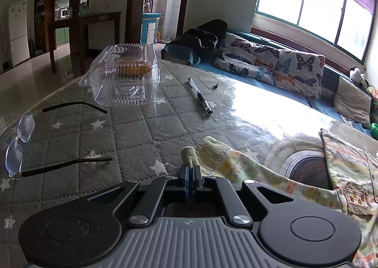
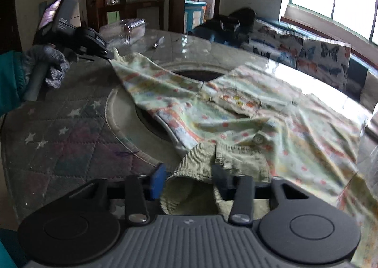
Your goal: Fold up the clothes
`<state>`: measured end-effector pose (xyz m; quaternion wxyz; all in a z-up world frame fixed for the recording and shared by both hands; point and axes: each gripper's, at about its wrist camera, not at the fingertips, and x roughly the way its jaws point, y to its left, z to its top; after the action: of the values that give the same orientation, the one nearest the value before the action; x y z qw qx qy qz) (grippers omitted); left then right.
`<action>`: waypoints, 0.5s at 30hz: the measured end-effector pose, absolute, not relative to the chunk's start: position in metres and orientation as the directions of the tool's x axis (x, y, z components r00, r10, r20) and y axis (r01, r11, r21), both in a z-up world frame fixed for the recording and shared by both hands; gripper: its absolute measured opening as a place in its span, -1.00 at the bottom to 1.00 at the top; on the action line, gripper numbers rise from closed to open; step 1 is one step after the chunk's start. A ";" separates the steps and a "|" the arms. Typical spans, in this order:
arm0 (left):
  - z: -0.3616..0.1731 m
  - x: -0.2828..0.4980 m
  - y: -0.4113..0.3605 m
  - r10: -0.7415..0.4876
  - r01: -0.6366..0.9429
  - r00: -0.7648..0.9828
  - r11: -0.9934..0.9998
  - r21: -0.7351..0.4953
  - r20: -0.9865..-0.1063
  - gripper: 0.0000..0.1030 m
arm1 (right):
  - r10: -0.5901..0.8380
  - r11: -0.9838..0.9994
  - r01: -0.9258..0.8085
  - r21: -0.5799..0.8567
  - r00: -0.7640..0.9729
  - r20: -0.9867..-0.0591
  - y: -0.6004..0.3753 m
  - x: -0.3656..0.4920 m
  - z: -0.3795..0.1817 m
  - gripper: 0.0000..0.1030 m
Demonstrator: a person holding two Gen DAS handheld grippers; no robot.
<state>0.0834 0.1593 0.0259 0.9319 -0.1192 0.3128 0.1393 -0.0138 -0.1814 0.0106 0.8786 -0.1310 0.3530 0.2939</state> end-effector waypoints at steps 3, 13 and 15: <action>0.028 0.081 0.160 0.182 -0.333 0.770 0.932 -0.141 -0.612 -0.94 | 0.421 0.808 -0.590 0.005 0.571 -0.705 -0.188 -0.011 0.009 -0.76; 0.036 0.054 0.168 0.167 -0.330 0.783 0.928 -0.173 -0.599 -0.94 | 0.485 0.778 -0.625 0.068 0.527 -0.698 -0.208 -0.025 0.017 -0.89; 0.035 0.043 0.171 0.171 -0.336 0.782 0.926 -0.174 -0.600 -0.94 | 0.494 0.767 -0.638 0.073 0.513 -0.702 -0.209 -0.030 0.017 -0.89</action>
<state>0.0431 0.1714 0.0350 0.9338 -0.1370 0.3013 0.1357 -0.0300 -0.2087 0.0171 0.8643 -0.0978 0.3691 0.3273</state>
